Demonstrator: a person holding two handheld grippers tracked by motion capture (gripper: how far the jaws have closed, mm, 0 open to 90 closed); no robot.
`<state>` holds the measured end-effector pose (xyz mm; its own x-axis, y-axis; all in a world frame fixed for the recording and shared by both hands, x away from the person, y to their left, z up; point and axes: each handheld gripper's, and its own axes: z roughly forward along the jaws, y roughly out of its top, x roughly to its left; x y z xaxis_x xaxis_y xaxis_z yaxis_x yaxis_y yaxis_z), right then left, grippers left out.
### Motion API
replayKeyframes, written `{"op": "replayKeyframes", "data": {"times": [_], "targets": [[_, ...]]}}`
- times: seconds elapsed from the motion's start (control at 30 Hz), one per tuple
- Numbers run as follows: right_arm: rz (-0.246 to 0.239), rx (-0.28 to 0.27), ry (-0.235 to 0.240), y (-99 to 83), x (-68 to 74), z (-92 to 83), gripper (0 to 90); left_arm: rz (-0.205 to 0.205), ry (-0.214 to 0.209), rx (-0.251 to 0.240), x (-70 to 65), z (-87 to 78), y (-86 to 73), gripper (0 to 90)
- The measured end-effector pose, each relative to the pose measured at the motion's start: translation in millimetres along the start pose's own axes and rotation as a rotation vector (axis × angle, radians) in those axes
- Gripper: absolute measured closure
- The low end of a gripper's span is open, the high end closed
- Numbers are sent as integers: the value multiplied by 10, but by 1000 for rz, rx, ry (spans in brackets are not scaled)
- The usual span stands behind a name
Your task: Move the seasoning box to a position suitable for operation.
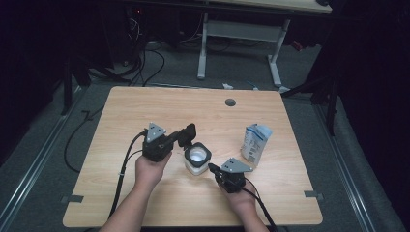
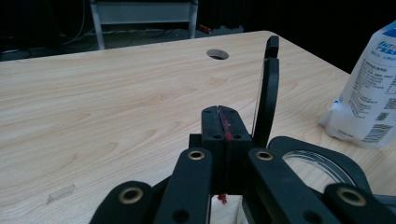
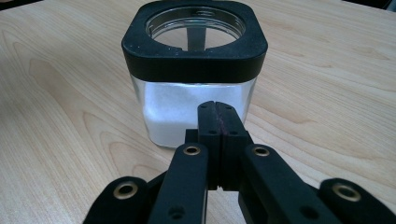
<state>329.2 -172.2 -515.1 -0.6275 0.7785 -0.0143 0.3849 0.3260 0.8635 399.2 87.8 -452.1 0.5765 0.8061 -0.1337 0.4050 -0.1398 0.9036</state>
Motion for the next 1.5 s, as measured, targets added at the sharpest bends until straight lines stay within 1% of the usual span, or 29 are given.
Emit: {"op": "replayKeyframes", "data": {"times": [0.2,0.4,0.57,0.87,1.03,1.17,1.3,1.37,1.43,1.5], "targets": [[-4,0,-1,-3,11,6,899,18,-7,0,-45,-15,-26,900],[-16,5,-1,-6,16,26,898,24,-15,-6,-101,-45,-41,900],[-12,4,1,0,33,30,897,39,-25,-7,-152,-59,-70,900],[-17,9,-3,-1,41,30,897,61,-48,13,-234,-59,-164,900],[-12,16,-3,-5,36,38,897,59,-61,19,-261,-64,-238,900],[-8,14,-11,-13,28,28,896,61,-57,15,-233,-90,-293,900],[-6,18,-21,-31,16,9,897,63,-37,15,-158,-150,-376,893],[-3,17,-25,-42,-1,-2,897,70,-19,26,-106,-191,-439,881],[2,19,-30,-55,-20,-9,898,84,10,36,-39,-250,-504,861],[7,22,-41,-68,-36,-12,898,88,34,46,45,-327,-560,818]]}}
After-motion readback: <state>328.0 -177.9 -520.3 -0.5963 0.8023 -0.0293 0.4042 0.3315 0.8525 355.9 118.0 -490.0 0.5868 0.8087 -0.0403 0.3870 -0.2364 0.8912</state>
